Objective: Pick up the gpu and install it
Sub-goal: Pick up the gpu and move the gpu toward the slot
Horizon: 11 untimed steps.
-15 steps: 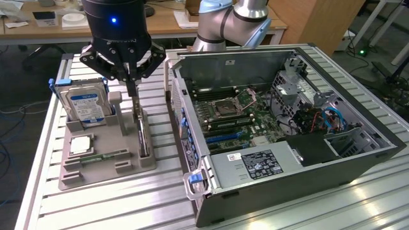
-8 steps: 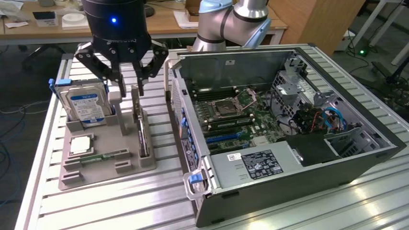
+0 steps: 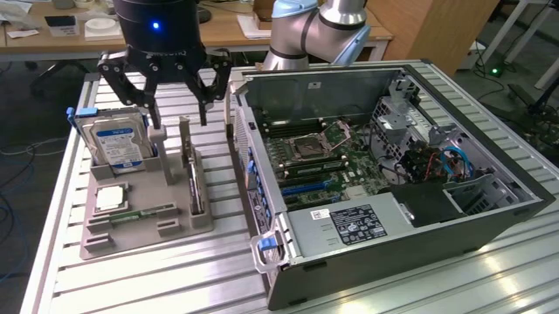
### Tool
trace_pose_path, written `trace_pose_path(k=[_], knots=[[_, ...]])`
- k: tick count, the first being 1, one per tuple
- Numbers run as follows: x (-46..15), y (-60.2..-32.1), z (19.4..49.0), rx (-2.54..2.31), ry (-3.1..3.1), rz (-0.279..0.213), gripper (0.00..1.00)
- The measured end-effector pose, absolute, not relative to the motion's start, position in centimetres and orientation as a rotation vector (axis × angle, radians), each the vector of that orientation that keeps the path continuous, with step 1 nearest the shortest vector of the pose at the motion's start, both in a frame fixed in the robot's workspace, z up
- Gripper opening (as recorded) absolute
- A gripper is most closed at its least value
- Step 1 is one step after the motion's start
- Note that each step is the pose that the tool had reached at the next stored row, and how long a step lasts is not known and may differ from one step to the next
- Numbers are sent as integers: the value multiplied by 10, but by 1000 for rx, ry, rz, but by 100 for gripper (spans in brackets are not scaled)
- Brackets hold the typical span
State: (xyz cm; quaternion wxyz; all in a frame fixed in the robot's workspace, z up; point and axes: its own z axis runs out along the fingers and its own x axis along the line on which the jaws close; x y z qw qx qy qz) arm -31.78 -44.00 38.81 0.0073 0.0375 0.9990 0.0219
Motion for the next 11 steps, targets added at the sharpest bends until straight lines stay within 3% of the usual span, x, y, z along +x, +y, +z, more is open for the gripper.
trace_pose_path(k=[11], knots=[[-317, -428, 382, 63, 3127, 69, 65]])
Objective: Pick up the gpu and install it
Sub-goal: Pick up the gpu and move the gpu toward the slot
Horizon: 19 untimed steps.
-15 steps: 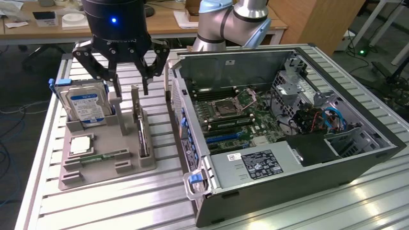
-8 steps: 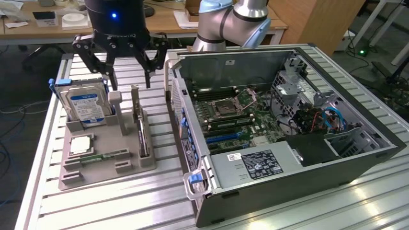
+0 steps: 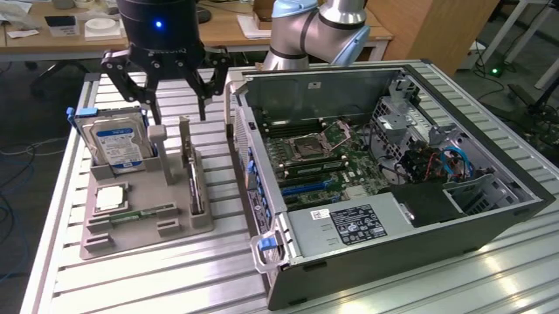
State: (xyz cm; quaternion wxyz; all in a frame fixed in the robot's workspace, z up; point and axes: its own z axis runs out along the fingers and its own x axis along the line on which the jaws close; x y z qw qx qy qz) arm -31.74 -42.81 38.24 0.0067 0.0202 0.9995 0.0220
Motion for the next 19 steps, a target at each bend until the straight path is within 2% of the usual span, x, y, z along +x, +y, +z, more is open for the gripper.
trace_pose_path(k=[19], knots=[[-317, -429, 366, 64, 3132, 69, 65]])
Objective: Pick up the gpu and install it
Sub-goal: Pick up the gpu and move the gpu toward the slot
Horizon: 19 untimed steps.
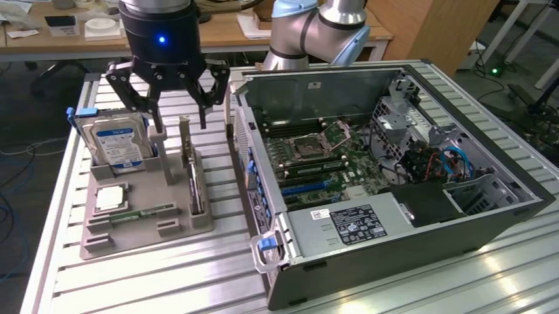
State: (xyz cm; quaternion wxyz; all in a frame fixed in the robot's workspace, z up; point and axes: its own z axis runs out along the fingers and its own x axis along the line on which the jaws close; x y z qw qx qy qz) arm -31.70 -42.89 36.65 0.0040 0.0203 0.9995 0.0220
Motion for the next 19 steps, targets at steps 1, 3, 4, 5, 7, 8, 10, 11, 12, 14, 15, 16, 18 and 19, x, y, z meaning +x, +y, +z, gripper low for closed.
trace_pose_path(k=[1, 3, 4, 5, 7, 8, 10, 11, 12, 14, 15, 16, 18, 19], knots=[[-317, -429, 365, 64, 3132, 69, 65], [-317, -429, 362, 64, 3132, 69, 65], [-317, -429, 361, 64, 3132, 69, 65], [-317, -429, 360, 64, 3132, 69, 65], [-317, -429, 357, 63, 3132, 69, 65], [-317, -429, 355, 64, 3132, 69, 65], [-316, -429, 352, 64, 3132, 69, 65], [-316, -430, 351, 64, 3132, 68, 65], [-316, -430, 350, 64, 3132, 68, 65], [-316, -430, 349, 63, 3132, 61, 65], [-316, -430, 348, 63, 3132, 57, 65], [-316, -430, 348, 63, 3132, 54, 65], [-316, -430, 345, 63, 3132, 54, 65], [-316, -430, 343, 63, 3132, 54, 65]])
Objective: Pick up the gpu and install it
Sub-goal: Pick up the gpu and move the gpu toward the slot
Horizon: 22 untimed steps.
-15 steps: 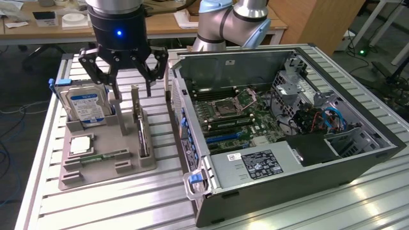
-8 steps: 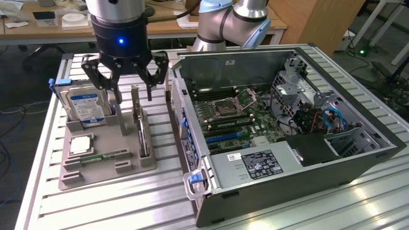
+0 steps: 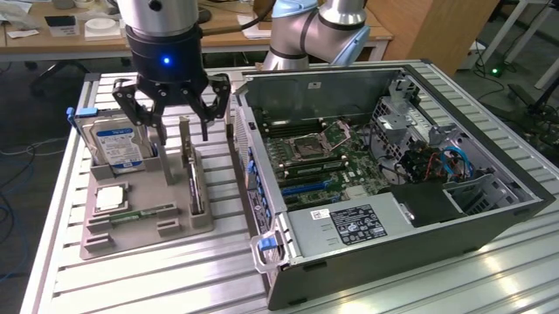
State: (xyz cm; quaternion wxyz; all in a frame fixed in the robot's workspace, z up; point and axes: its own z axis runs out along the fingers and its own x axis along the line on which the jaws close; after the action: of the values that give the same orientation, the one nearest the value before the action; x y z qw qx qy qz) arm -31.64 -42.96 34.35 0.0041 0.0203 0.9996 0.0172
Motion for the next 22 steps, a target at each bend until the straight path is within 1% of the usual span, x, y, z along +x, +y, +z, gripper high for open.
trace_pose_path(k=[22], knots=[[-316, -433, 308, 29, 3140, 54, 65]])
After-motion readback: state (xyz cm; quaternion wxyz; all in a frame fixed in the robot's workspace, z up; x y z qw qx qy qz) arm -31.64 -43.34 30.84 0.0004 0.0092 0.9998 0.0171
